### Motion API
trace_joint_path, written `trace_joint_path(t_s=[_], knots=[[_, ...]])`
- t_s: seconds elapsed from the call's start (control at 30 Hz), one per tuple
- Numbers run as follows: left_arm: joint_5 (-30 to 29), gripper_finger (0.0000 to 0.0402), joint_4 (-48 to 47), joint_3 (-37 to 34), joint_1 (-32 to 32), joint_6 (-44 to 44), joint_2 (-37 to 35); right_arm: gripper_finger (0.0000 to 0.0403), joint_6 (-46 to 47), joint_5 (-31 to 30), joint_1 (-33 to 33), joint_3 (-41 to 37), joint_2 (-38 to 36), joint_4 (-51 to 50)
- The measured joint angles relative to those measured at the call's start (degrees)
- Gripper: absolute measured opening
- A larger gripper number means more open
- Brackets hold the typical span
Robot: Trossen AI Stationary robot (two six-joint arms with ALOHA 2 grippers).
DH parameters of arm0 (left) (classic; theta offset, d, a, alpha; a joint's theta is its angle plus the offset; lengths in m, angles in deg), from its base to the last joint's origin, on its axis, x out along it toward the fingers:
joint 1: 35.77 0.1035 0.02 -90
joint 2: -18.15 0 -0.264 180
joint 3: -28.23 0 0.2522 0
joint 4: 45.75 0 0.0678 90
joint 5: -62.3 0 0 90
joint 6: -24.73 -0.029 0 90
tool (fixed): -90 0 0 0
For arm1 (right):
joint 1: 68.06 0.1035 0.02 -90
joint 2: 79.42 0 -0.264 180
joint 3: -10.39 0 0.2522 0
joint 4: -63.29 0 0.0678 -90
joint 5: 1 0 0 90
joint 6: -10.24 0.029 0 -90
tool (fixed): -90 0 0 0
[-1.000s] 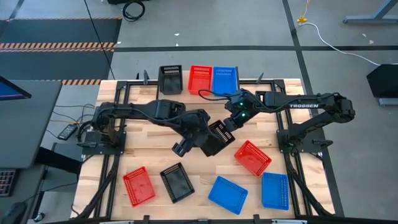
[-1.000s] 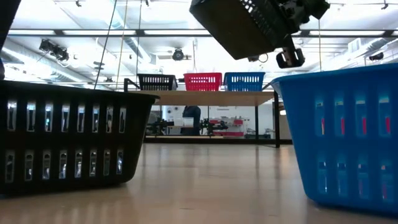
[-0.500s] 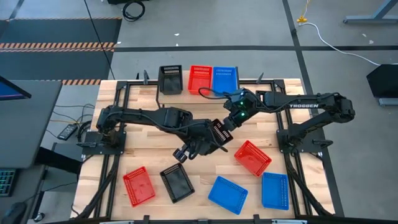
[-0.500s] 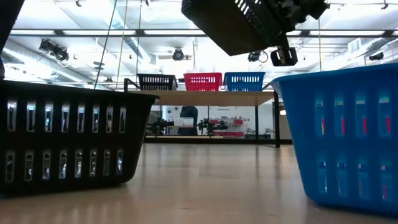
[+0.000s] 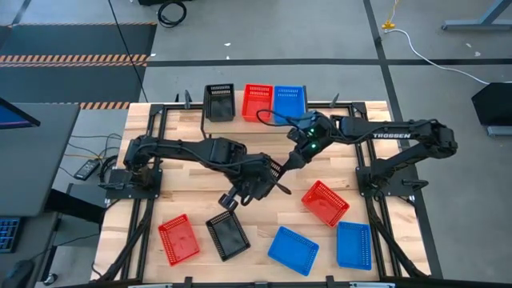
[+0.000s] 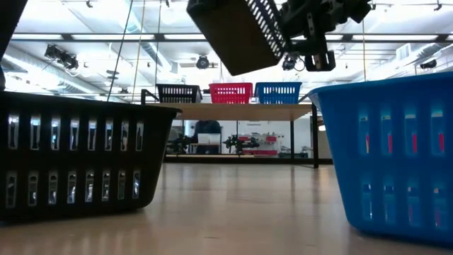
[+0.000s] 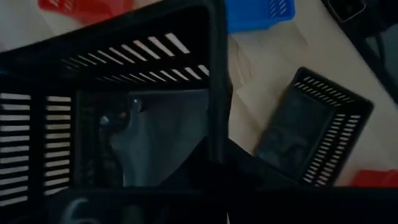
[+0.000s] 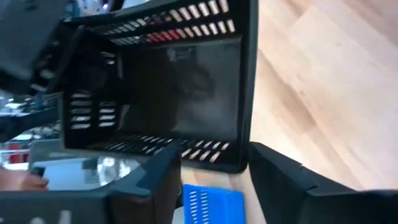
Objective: Stack baskets on shelf by color
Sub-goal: Stack the top black bin on the black bin on the shelf
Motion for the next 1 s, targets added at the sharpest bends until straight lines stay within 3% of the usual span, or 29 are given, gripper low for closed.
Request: trace_joint_path(t_s=[0.17, 0.33, 0.67, 1.0], knots=[[-1.1, 0.0021, -2.0, 1.1, 0.1, 7.4, -1.8, 0.0211, 1.3, 5.2, 0.1, 0.0, -2.9, 1.1], [-8.3, 0.0021, -6.6, 4.2, 0.9, 10.2, -5.3, 0.0213, 1.3, 6.0, -0.8, 0.0, -7.7, 1.3], [-21.4, 0.002, -10.6, 4.6, 11.6, 16.2, -10.4, 0.0213, 1.3, 3.7, -3.3, 0.0, -13.2, 1.0], [-19.4, 0.003, -10.7, 4.6, 23.1, 10.7, -10.4, 0.0213, 0.4, 4.0, -3.4, 0.0, -13.4, 0.1]])
